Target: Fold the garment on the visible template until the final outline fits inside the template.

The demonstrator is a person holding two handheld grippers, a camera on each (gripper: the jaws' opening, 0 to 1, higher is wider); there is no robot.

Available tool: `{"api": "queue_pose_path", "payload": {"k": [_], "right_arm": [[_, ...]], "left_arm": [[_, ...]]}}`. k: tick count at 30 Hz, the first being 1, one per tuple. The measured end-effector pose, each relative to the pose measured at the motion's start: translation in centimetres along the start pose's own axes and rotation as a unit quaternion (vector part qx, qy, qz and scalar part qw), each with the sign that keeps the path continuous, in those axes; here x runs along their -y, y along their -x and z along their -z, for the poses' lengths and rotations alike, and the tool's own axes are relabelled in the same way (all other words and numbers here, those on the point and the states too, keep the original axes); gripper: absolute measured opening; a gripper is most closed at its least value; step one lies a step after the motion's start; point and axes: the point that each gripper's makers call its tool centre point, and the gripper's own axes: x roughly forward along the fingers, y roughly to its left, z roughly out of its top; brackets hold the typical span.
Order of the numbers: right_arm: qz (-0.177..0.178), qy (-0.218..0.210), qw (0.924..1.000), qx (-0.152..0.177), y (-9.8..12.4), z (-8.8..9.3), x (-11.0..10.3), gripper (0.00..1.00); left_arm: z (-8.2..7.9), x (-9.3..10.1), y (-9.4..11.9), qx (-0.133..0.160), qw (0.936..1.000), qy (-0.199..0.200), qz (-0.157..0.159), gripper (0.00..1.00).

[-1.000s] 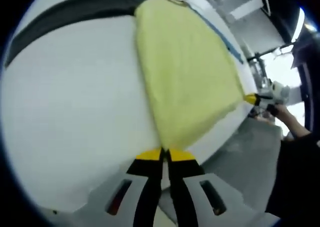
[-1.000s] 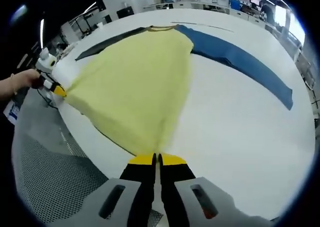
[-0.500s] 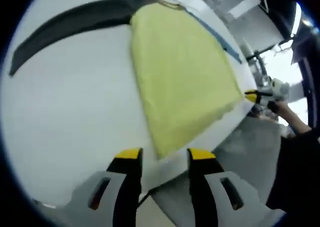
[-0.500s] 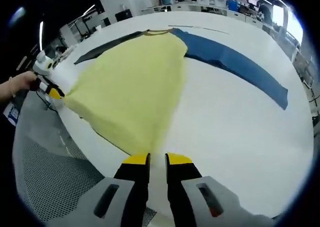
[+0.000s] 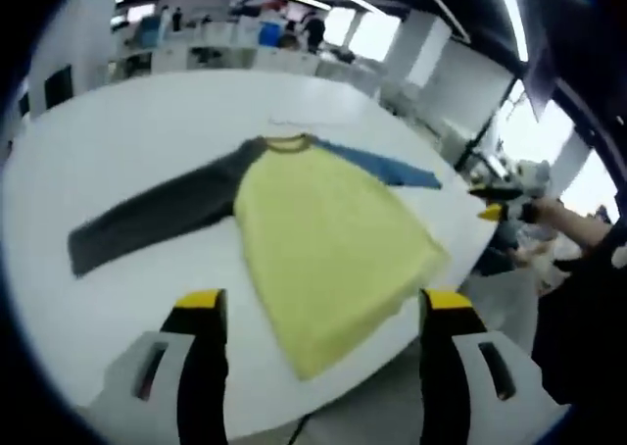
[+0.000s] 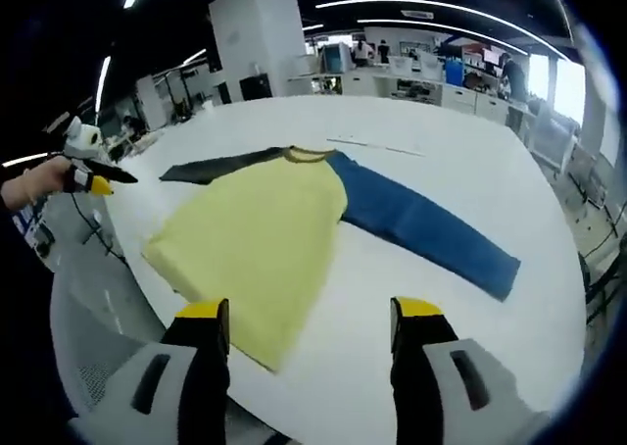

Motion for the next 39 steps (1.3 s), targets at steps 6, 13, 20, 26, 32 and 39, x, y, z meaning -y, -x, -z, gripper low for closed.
{"api": "queue_pose_path", "payload": {"k": [6,13,20,26,32,39], "right_arm": [[-0.018,0.003,0.9995,0.026,1.3,-1.6,-1.3,0.78],[-0.027,-0.008,0.9978,0.06,2.5,-2.6,-2.5,0.91],[-0.038,-0.022,0.9948,0.092,3.2,-3.4,-3.0,1.0],[-0.041,-0.028,0.9929,0.108,3.7,-3.8,-2.5,1.0],[-0.032,-0.03,0.9937,0.103,3.7,-3.5,-1.6,1.0],[-0.028,-0.035,0.9949,0.091,2.9,-2.7,-1.1,1.0]], "left_arm": [[-0.9,1.0,1.6,0.034,0.9993,-0.017,-0.001,0.83],[-1.3,1.5,2.9,0.054,0.9982,-0.026,-0.005,0.9],[-1.6,2.7,3.7,0.045,0.9977,-0.052,0.006,0.99],[-1.7,2.7,4.0,0.039,0.9974,-0.061,0.007,0.99],[-1.5,2.5,3.3,0.031,0.9977,-0.06,0.007,0.99],[-1.6,2.6,2.2,0.017,0.9974,-0.068,0.016,0.99]]}}
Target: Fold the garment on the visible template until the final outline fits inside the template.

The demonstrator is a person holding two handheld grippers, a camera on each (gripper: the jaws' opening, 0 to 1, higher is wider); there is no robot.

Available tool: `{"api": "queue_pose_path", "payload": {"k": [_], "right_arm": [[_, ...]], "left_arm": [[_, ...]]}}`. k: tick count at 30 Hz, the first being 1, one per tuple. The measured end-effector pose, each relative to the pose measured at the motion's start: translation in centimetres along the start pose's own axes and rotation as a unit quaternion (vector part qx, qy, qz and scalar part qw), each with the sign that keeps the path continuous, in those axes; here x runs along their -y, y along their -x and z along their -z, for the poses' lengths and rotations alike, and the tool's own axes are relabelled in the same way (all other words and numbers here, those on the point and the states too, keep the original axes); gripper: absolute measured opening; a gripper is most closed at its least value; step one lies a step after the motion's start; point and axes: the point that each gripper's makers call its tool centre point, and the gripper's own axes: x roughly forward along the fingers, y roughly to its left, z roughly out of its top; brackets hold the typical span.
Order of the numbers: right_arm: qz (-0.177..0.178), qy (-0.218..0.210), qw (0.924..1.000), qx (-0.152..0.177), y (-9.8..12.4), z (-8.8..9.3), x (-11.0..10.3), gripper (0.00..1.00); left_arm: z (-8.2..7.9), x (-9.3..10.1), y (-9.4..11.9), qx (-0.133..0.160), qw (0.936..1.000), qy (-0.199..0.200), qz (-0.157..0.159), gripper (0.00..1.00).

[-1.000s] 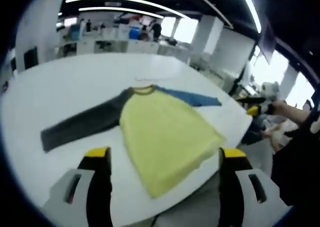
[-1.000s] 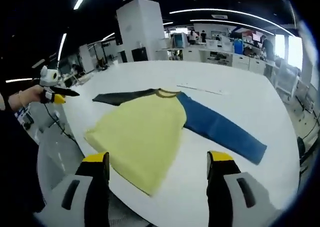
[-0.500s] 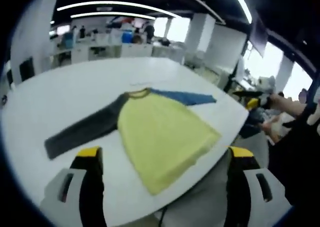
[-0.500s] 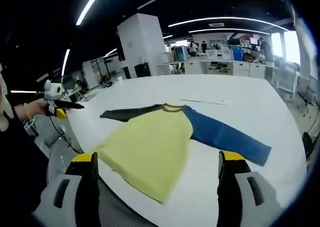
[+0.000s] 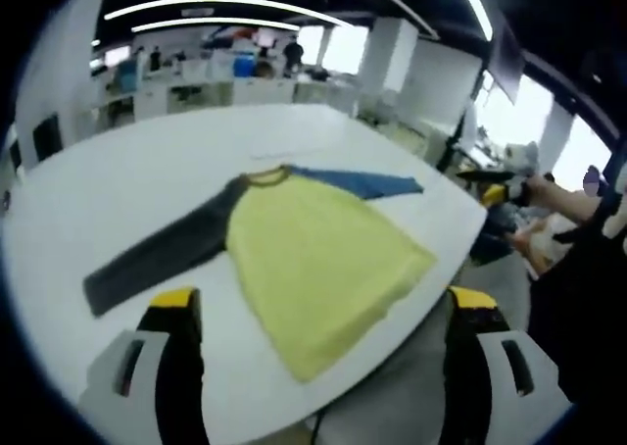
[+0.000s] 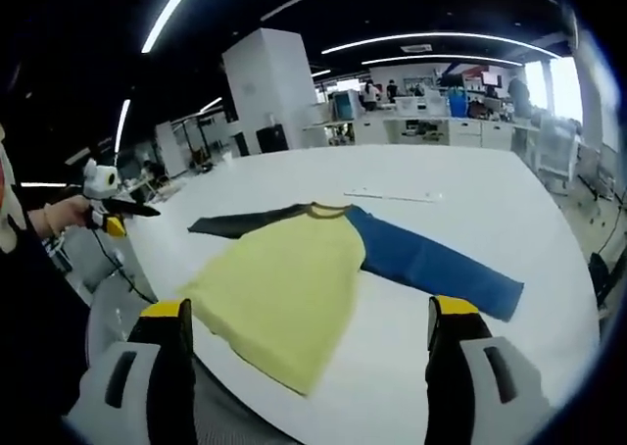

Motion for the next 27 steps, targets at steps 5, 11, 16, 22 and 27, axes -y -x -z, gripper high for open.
{"api": "queue_pose_path", "payload": {"k": [5,11,16,22,27], "right_arm": [[0.001,0.002,1.0,-0.006,-0.6,0.2,1.0,0.93],[0.016,0.004,0.9995,-0.025,-1.5,0.9,3.9,0.91],[0.038,-0.022,0.9987,-0.027,-2.2,1.4,7.6,0.79],[0.067,-0.057,0.9955,-0.036,-2.4,2.5,12.0,0.65],[0.098,-0.068,0.992,-0.042,-2.3,2.9,15.9,0.53]], "left_arm": [[0.1,-0.6,-0.6,-0.004,1.0,0.003,-0.001,0.99],[0.5,-1.3,-2.0,-0.011,0.9999,0.011,-0.002,0.99],[0.5,-1.0,-3.1,-0.021,0.9997,0.013,0.0,0.99],[0.3,-1.2,-3.9,-0.025,0.9995,0.018,-0.005,0.99],[0.7,-1.4,-4.8,-0.037,0.999,0.023,-0.007,0.98]]}}
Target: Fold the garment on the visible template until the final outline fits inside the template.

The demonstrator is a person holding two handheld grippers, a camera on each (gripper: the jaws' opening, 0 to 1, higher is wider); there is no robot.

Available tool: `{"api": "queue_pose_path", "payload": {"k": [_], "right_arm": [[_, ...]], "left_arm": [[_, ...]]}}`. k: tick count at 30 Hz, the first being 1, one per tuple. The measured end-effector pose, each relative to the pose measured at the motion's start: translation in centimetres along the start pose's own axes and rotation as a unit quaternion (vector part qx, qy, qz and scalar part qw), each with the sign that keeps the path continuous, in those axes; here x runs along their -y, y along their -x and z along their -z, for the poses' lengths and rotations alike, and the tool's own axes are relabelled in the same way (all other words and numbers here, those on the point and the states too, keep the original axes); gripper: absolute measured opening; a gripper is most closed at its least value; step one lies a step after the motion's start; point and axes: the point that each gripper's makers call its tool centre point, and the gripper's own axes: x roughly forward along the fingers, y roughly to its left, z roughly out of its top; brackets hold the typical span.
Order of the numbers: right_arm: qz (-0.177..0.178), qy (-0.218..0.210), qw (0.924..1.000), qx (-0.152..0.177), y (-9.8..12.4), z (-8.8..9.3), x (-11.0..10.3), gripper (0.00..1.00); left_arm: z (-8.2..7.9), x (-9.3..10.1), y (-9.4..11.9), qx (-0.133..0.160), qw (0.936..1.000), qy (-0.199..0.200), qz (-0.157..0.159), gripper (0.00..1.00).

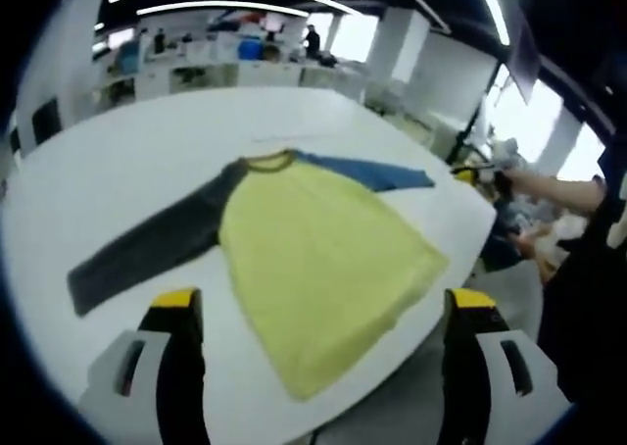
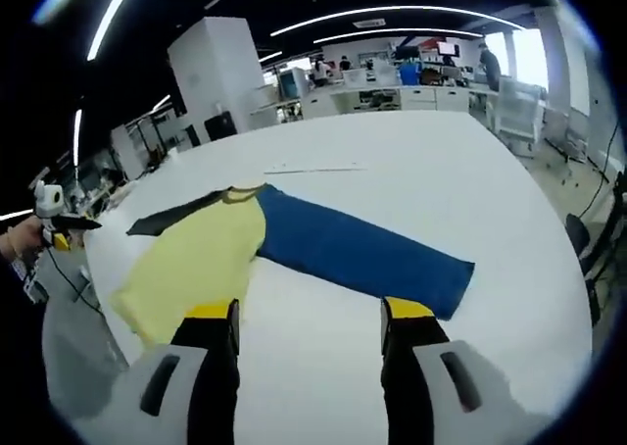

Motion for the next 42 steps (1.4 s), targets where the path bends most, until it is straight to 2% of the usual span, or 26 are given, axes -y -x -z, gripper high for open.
{"api": "queue_pose_path", "payload": {"k": [4,6,8,12,14,16,19,30,35,37,39,42], "right_arm": [[0.028,-0.008,0.9995,-0.01,-1.1,-0.1,3.4,0.43],[0.036,-0.006,0.9992,-0.016,-1.7,-0.2,4.8,0.42],[0.064,-0.006,0.9973,-0.037,-2.1,0.1,6.9,0.38],[0.093,-0.022,0.9946,-0.042,-3.3,0.0,10.0,0.33],[0.099,-0.022,0.9937,-0.048,-3.9,0.1,11.0,0.3],[0.111,-0.014,0.9913,-0.07,-4.4,0.6,12.1,0.28],[0.125,-0.013,0.9893,-0.075,-5.2,0.8,13.6,0.28],[0.168,-0.002,0.9815,-0.093,-6.7,1.5,17.1,0.23],[0.165,-0.004,0.9811,-0.101,-7.4,2.1,17.5,0.2],[0.164,-0.012,0.9818,-0.094,-7.5,1.9,17.5,0.2],[0.164,-0.002,0.9817,-0.097,-7.6,1.8,17.4,0.19],[0.153,0.001,0.9835,-0.096,-7.9,1.7,17.1,0.09]], "left_arm": [[0.1,0.1,-0.4,-0.008,1.0,0.001,-0.001,0.97],[0.2,-0.1,-0.6,-0.013,0.9999,0.002,-0.004,0.97],[0.3,-0.4,-0.8,-0.017,0.9998,0.003,-0.007,0.97],[0.3,-0.8,-1.1,-0.023,0.9996,0.004,-0.013,0.97],[0.3,-0.9,-1.2,-0.028,0.9995,0.004,-0.015,0.96],[0.3,-1.0,-1.5,-0.033,0.9993,0.002,-0.018,0.96],[0.3,-0.9,-1.8,-0.036,0.9992,-0.001,-0.019,0.96],[0.5,-1.1,-2.2,-0.054,0.9983,-0.009,-0.023,0.95],[0.5,-1.2,-2.2,-0.057,0.9979,-0.01,-0.027,0.94],[0.4,-1.1,-2.3,-0.058,0.9979,-0.01,-0.027,0.94],[0.3,-1.1,-2.5,-0.06,0.9978,-0.011,-0.027,0.93],[0.3,-1.2,-2.7,-0.065,0.9973,-0.017,-0.029,0.93]]}}
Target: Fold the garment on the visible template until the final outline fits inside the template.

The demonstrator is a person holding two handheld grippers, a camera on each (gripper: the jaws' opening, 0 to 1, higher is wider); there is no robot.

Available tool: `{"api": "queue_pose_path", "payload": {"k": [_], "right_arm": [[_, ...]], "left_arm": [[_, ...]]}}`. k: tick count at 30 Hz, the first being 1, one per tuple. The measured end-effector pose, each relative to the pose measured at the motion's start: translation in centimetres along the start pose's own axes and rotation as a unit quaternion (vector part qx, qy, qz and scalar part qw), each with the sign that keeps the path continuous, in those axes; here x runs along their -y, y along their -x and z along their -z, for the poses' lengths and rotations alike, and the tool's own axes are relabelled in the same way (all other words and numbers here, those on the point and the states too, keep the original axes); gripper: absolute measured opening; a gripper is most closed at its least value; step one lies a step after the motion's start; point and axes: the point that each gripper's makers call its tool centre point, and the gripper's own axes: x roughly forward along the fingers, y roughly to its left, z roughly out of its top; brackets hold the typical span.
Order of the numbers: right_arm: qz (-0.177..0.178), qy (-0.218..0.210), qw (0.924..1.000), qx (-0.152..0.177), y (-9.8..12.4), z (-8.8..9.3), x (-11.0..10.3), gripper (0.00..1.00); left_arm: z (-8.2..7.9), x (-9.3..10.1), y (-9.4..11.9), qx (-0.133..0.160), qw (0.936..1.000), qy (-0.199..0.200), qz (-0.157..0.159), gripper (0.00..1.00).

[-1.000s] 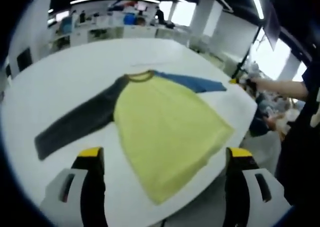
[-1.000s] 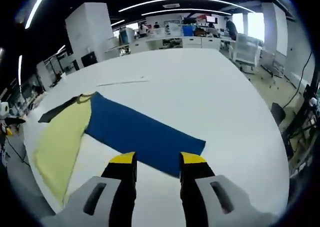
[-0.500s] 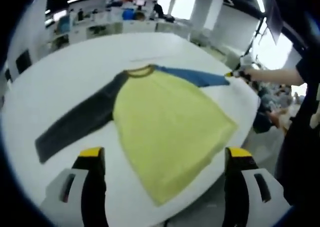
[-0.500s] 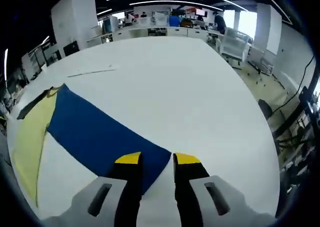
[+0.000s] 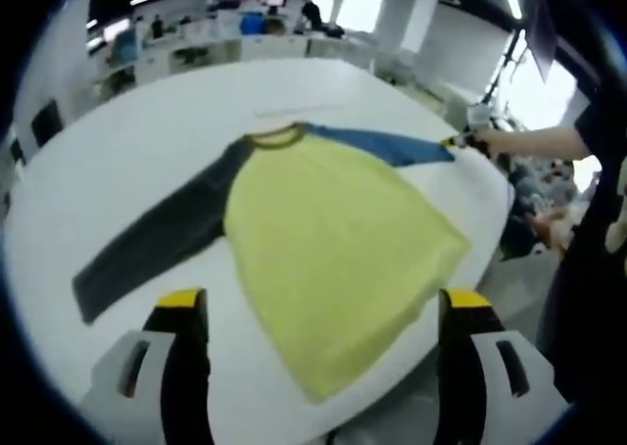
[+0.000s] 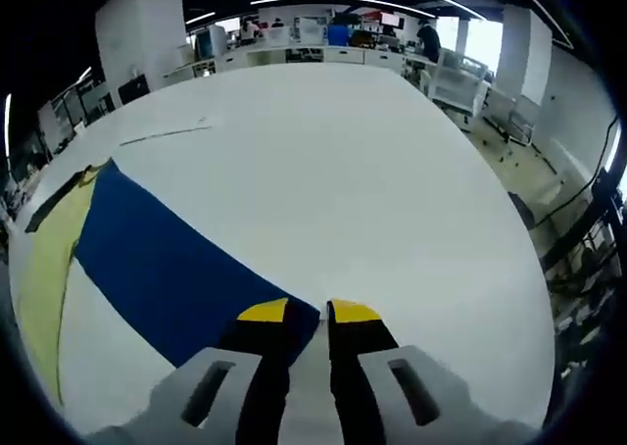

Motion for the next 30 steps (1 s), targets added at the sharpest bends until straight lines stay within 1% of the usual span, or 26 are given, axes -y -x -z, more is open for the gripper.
{"api": "queue_pose_path", "payload": {"k": [1,3,4,7,8,10,13,14,15,18,21,22,25,27,30], "right_arm": [[-0.006,0.005,1.0,0.0,0.0,0.0,-0.4,0.08],[0.003,0.014,0.9999,-0.004,0.0,0.1,-0.3,0.08],[0.001,0.014,0.9999,-0.005,0.0,0.1,-0.3,0.09],[0.002,0.012,0.9999,-0.008,0.2,0.2,-0.2,0.11],[0.007,0.007,0.9999,-0.01,0.2,0.3,0.0,0.12],[0.006,0.001,0.9999,-0.011,0.3,0.3,0.0,0.11],[0.001,-0.003,0.9999,-0.013,0.1,0.4,-0.1,0.07],[-0.001,-0.005,0.9999,-0.012,0.1,0.3,-0.2,0.03],[0.003,-0.014,0.9998,-0.014,0.1,0.3,-0.1,0.03],[0.0,-0.01,0.9999,-0.014,0.2,0.2,-0.3,0.02],[-0.006,-0.02,0.9998,0.003,0.9,-0.7,-0.5,0.02],[-0.009,-0.025,0.9996,0.013,1.2,-1.3,-0.6,0.02],[-0.015,-0.033,0.9989,0.031,2.1,-2.5,-0.8,0.02],[-0.025,-0.032,0.9984,0.04,2.9,-3.6,-1.4,0.02],[-0.045,-0.017,0.9975,0.052,3.4,-5.0,-2.0,0.02]], "left_arm": [[0.0,0.0,0.0,0.0,1.0,-0.001,-0.001,0.93],[-0.1,0.0,-0.1,0.001,1.0,-0.002,-0.001,0.93],[-0.2,0.1,-0.2,0.002,1.0,-0.002,0.001,0.93],[-0.2,0.2,-0.2,0.0,1.0,-0.004,0.002,0.93],[-0.1,0.1,-0.2,-0.001,1.0,-0.005,0.002,0.93],[0.0,0.1,-0.2,-0.002,1.0,-0.005,0.001,0.93],[0.1,0.0,-0.1,-0.002,1.0,-0.003,0.001,0.92],[0.2,0.0,0.0,-0.003,1.0,-0.003,0.0,0.92],[0.2,-0.1,0.0,-0.003,1.0,-0.003,-0.001,0.92],[0.3,-0.2,0.1,-0.002,1.0,-0.001,-0.002,0.92],[0.3,-0.3,0.2,-0.001,1.0,0.0,-0.002,0.91],[0.3,-0.3,0.2,0.0,1.0,0.0,-0.002,0.91],[0.2,-0.3,0.2,0.004,1.0,0.001,-0.001,0.91],[0.2,-0.3,0.2,0.006,1.0,-0.001,0.0,0.91],[0.2,-0.2,0.2,0.01,0.9999,-0.002,0.002,0.91]]}}
